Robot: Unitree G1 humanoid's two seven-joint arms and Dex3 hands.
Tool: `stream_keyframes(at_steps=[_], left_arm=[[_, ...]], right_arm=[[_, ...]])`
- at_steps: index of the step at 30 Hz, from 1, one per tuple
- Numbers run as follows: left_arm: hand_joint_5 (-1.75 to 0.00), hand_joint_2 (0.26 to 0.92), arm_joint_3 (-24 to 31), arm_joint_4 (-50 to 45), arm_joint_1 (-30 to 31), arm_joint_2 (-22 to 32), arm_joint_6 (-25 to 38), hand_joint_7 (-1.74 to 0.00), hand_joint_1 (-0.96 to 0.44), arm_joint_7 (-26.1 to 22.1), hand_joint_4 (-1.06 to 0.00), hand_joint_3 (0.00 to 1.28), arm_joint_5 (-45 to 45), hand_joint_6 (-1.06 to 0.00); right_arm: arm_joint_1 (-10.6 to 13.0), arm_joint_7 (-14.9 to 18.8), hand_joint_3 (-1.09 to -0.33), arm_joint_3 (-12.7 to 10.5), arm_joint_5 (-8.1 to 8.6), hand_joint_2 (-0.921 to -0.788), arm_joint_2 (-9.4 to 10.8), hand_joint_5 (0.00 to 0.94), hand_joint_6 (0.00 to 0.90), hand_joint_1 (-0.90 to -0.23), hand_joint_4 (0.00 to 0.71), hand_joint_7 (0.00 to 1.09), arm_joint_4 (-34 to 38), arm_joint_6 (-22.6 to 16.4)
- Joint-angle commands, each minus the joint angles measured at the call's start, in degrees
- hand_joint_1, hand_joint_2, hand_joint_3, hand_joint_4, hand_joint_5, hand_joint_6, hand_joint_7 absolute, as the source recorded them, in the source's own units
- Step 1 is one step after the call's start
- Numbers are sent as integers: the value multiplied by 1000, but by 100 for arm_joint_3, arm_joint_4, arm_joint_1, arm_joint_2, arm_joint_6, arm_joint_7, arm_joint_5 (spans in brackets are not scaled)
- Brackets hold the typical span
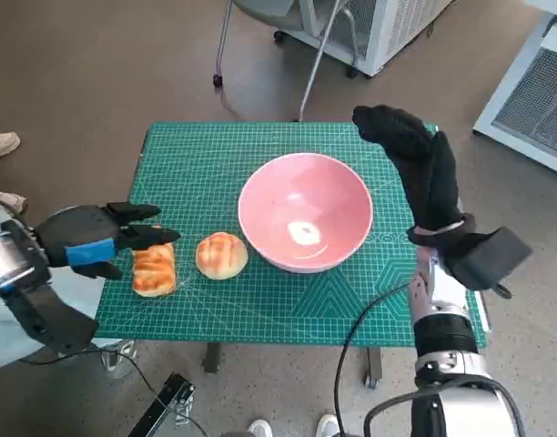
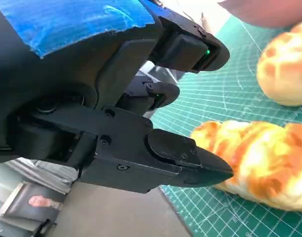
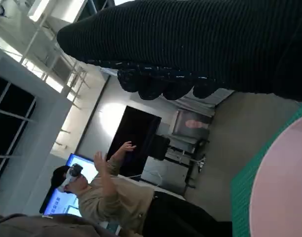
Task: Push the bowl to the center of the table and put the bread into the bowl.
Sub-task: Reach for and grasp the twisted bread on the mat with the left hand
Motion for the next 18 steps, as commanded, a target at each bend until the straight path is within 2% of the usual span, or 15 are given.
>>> stream_keyframes(at_steps=[1,10,18], left_arm=[[-4,901,-317,223,-190,-102,61,0,-96,123,-222,18,205,-336],[-16,920,-761,600,-329,-372,131,-12,-55,70,-254,71,283,-357],[-68,921,-1057,1163,-451,-681,-32,-65,58,-8,-397,165,91,-477]], right_arm=[[196,37,-798,8,91,-921,2,29,29,-614,375,821,-76,102],[336,8,-804,32,139,-921,4,30,15,-583,377,839,-223,60],[422,-26,-803,56,135,-921,-20,31,6,-596,380,850,-339,60]])
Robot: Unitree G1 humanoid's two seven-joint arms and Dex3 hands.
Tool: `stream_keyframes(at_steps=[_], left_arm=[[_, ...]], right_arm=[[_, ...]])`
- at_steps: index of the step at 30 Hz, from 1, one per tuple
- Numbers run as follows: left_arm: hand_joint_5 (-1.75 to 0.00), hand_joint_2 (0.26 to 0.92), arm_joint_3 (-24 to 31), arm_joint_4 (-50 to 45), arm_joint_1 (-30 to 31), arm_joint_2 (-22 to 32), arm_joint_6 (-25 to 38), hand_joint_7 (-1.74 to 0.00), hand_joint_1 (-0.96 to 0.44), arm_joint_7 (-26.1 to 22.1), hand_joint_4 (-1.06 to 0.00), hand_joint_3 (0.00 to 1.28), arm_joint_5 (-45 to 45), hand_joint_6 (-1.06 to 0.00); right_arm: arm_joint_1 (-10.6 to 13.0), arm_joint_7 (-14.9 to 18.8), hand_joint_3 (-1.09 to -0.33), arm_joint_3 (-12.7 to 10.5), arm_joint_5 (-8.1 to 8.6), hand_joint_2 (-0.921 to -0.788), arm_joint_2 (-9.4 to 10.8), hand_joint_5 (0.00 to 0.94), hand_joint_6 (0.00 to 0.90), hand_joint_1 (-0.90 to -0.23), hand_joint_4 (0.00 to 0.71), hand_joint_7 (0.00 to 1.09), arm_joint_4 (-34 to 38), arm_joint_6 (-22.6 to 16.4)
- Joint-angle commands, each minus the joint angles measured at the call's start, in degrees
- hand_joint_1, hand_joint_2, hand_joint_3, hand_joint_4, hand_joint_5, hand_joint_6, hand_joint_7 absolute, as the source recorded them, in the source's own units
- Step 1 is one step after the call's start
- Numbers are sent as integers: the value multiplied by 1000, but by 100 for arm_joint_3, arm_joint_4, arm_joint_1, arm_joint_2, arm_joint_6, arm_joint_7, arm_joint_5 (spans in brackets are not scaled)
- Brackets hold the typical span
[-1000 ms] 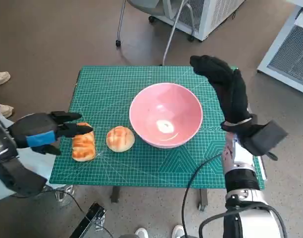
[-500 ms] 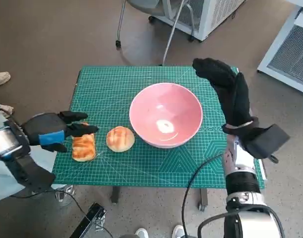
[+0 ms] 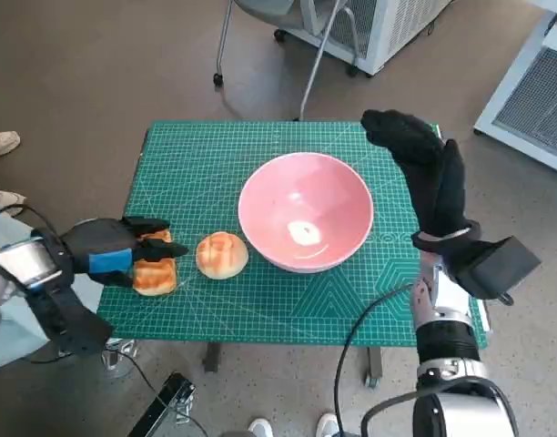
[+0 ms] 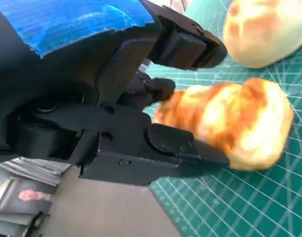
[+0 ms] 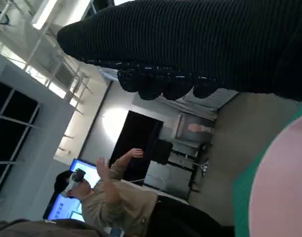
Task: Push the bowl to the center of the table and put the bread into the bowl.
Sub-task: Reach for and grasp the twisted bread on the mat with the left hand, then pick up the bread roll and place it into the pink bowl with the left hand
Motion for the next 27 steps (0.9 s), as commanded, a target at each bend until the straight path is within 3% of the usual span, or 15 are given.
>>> stream_keyframes(at_steps=[1,8,9,10,11,12,14,17,27], left_arm=[[-71,921,-252,406,-77,-233,-187,-74,69,-12,-456,173,-66,-529],[-88,921,-593,889,-179,-494,-261,-104,64,516,-706,158,12,-740],[-340,921,-647,942,-190,-526,-251,-114,121,599,-675,164,39,-764],[-729,921,-707,1002,-200,-563,-241,-130,203,685,-608,192,62,-799],[-835,921,-761,1052,-214,-588,-234,-366,162,754,-586,189,76,-754],[-1002,921,-817,1112,-223,-622,-231,-720,104,850,-542,196,85,-674],[-1140,921,-916,1213,-244,-669,-236,-1076,43,1036,-520,182,93,-618],[-1144,921,-1050,1352,-300,-717,-257,-1208,14,1296,-556,136,101,-637],[-974,918,-1239,1674,-545,-731,-224,-1201,-1,1706,-690,24,-51,-762]], right_arm=[[171,-15,-803,34,-7,-921,-21,31,5,-598,379,852,-57,48],[221,-8,-804,29,29,-921,-18,31,0,-602,379,859,-107,74],[228,-10,-804,29,30,-921,-18,31,0,-602,379,859,-112,75],[236,-5,-803,28,36,-921,-20,31,-1,-601,379,858,-119,80],[240,-1,-803,26,41,-921,-21,32,-1,-601,379,858,-124,83],[243,4,-803,24,48,-921,-20,32,-1,-600,379,857,-123,89],[248,11,-803,19,59,-921,-20,32,-1,-601,379,852,-122,100],[254,26,-802,12,84,-921,-19,32,-1,-607,379,849,-127,129],[273,17,-801,28,104,-921,-4,32,-1,-613,378,845,-195,199]])
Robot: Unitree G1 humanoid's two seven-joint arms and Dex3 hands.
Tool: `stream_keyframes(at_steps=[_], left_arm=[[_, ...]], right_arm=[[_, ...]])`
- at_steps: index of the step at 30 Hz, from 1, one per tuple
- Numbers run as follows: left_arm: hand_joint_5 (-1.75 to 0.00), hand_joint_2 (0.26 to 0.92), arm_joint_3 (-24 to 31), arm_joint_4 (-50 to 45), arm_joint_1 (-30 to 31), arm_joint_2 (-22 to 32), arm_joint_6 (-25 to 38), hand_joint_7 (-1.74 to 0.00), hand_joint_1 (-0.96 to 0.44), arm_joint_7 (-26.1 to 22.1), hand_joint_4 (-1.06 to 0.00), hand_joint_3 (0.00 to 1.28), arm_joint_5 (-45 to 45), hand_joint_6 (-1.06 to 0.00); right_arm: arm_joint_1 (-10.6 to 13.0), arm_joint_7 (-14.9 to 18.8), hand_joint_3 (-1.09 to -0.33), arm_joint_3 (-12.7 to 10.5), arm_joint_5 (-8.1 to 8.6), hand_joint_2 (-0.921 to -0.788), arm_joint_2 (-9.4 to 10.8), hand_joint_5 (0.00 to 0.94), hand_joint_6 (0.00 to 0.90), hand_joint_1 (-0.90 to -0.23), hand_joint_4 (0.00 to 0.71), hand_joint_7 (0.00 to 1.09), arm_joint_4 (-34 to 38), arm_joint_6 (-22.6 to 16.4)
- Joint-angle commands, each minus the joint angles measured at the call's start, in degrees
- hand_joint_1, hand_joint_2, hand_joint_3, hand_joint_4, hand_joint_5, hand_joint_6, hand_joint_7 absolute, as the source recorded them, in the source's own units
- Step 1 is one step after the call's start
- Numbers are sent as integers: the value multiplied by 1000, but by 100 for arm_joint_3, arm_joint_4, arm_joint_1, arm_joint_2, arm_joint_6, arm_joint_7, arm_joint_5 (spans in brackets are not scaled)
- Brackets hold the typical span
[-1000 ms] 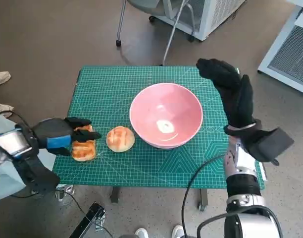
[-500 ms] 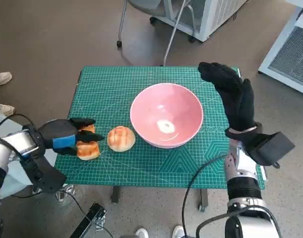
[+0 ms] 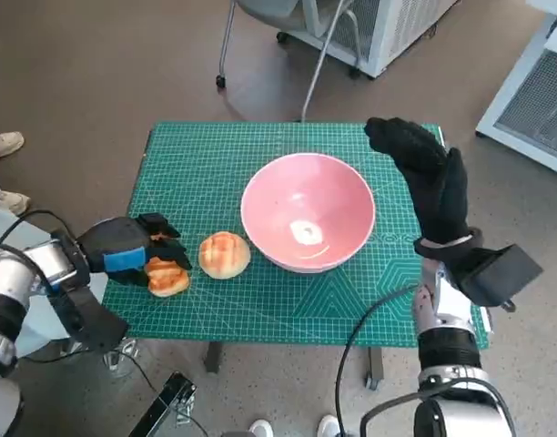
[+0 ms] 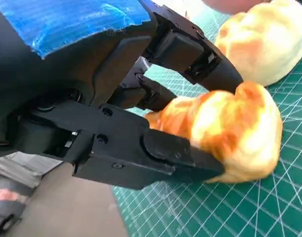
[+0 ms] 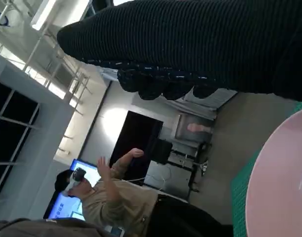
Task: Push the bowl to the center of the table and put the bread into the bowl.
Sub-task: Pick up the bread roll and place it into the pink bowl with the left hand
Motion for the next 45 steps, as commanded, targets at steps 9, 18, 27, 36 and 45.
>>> stream_keyframes(at_steps=[9,18,27,36,45], left_arm=[[-1043,913,158,30,-123,152,-137,-1094,-1,-64,-667,12,-447,-818],[-1063,919,873,-286,-279,499,-262,-1104,-1,-388,-655,12,-1179,-802],[-1127,918,1544,-813,-371,820,-312,-1074,-1,-420,-617,25,-1610,-810],[-1170,920,2188,-1541,-555,935,-331,-1060,-1,-697,-580,33,-1987,-819],[-1132,913,2529,-2265,-859,538,12,-1021,0,-1213,-622,13,-2038,-850]], right_arm=[[146,43,-797,26,59,-921,30,34,-1,-615,382,843,-31,167],[159,77,-792,48,97,-921,33,35,-1,-613,383,842,-68,204],[169,139,-796,40,141,-921,0,34,-1,-590,381,839,-71,205],[179,136,-798,34,158,-921,-20,34,-1,-580,381,837,-54,185],[171,118,-798,35,153,-921,-16,35,-1,-578,381,837,-51,172]])
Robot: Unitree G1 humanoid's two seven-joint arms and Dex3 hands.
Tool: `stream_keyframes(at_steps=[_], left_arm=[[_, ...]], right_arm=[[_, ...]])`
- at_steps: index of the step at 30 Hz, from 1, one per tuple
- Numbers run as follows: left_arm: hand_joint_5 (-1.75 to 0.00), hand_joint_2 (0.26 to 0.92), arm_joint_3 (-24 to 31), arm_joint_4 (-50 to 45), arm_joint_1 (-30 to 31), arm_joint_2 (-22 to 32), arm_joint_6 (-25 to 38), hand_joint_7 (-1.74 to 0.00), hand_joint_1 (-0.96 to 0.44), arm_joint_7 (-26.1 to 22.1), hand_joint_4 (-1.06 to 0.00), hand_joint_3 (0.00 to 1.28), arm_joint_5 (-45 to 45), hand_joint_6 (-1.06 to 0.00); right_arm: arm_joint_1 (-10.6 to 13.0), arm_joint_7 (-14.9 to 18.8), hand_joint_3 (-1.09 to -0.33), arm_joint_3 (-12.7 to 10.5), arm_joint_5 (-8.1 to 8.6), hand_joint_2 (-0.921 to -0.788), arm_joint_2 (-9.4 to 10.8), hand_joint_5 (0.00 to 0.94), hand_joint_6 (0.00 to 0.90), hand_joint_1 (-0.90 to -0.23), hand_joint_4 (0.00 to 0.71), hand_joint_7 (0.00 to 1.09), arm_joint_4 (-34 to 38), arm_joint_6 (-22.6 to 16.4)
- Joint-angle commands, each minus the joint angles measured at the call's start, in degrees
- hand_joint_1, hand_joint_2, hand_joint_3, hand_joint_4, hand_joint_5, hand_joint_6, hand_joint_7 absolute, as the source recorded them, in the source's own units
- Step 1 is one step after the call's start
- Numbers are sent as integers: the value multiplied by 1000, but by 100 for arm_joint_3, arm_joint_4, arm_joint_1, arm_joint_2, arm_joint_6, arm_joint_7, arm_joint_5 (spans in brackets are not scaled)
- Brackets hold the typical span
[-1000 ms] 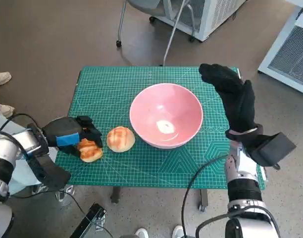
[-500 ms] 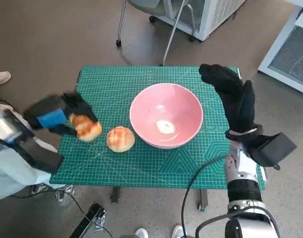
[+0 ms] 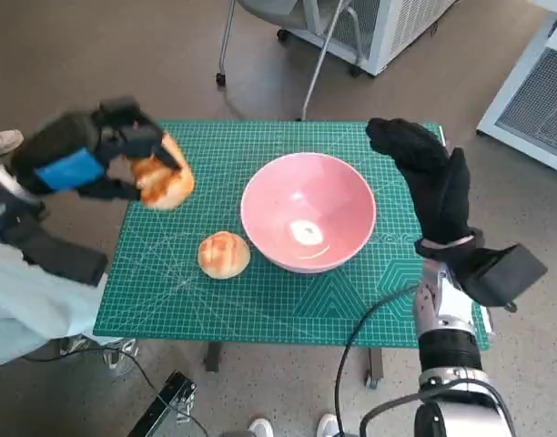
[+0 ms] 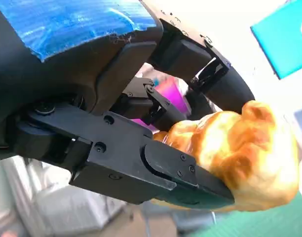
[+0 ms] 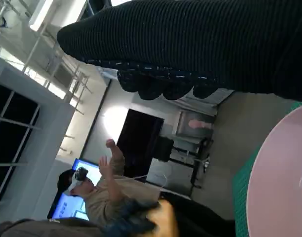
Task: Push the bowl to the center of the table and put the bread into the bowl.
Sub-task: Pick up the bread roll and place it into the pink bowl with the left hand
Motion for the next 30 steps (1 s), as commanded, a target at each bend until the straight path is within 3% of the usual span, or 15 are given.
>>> stream_keyframes(at_steps=[1,16,25,30], left_arm=[[-1129,912,75,-266,-331,-346,202,-1015,0,-119,-625,11,26,-855],[-1159,920,-767,979,-1156,-1975,181,-1182,-1,31,-561,80,475,-735],[-1243,921,-1150,1929,-1317,-2785,211,-1311,-2,127,-461,171,455,-636],[-1238,921,-1187,2273,-1301,-3118,221,-1317,-3,22,-474,170,296,-623]], right_arm=[[135,6,-798,5,-13,-921,-4,35,-1,-578,381,837,34,42],[164,-35,-794,-31,-4,-921,-40,35,-1,-598,382,840,-18,7],[228,-96,-791,-60,-18,-921,-54,36,-1,-614,383,831,-144,-5],[262,-115,-789,-79,-5,-921,-72,36,-1,-617,383,828,-206,25]])
